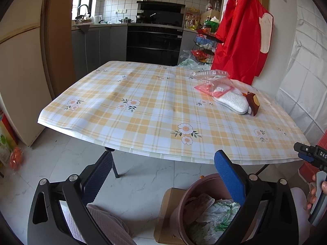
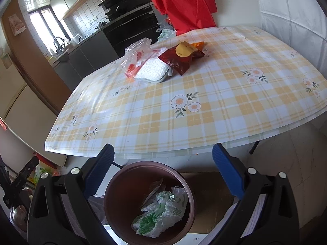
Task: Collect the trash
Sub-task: 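Move both tools toward the clear plastic tray and red snack packet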
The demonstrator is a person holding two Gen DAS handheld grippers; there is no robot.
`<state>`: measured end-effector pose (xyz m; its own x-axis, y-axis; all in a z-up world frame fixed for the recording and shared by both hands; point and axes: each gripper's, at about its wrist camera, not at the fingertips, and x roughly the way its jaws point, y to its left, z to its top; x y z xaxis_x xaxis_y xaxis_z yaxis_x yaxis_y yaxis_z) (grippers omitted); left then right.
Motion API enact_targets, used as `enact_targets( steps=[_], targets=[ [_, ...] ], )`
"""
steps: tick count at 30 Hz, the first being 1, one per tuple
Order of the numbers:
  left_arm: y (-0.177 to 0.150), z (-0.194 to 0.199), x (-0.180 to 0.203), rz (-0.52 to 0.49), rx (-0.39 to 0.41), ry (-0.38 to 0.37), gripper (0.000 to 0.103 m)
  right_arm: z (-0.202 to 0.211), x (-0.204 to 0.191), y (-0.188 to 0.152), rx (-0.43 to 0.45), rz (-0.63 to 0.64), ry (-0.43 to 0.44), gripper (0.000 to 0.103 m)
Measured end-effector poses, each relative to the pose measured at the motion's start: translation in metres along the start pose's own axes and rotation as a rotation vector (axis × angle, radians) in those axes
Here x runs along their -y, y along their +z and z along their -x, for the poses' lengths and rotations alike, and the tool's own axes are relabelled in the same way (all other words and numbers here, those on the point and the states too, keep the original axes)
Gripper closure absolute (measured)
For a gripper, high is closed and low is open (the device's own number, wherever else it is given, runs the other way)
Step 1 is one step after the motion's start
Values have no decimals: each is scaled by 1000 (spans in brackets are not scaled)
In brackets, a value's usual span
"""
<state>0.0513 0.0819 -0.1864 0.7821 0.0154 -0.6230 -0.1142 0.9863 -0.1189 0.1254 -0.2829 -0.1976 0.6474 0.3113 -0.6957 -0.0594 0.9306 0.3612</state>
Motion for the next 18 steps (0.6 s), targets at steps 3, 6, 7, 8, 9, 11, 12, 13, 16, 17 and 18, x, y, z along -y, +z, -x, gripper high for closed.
enact_targets(
  steps=[3, 6, 7, 8, 9, 11, 12, 13, 16, 17, 18],
  targets=[
    [5, -9, 3, -3, -14, -3, 6, -9, 3, 5, -10, -8, -2, 8],
    [14, -20, 9, -22, -18, -6, 6, -17, 6, 14, -14, -16, -1, 8],
    [18, -24, 12, -32, -19, -9, 6, -20, 7, 18, -14, -17, -4, 8],
    [24, -30, 16, -46, -20, -14, 6, -22, 8, 20, -14, -19, -5, 8],
    [28, -34, 18, -54, -23, -20, 6, -25, 9, 25, -14, -25, -7, 8],
    [42, -50, 25, -69, -35, -50, 6, -32, 13, 36, -14, -37, -7, 8],
    [49, -57, 29, -79, -38, -58, 6, -35, 14, 41, -14, -40, -9, 8],
    [58, -67, 34, -100, -40, -63, 6, -38, 16, 47, -12, -44, -11, 8],
    [84, -98, 53, -173, -45, -74, 6, -48, 21, 67, -3, -54, -11, 8],
    [93, -108, 59, -190, -47, -86, 6, -51, 23, 74, 2, -56, -11, 8],
    [103, -118, 66, -208, -48, -98, 6, -53, 25, 83, 12, -56, -13, 8]
  ],
)
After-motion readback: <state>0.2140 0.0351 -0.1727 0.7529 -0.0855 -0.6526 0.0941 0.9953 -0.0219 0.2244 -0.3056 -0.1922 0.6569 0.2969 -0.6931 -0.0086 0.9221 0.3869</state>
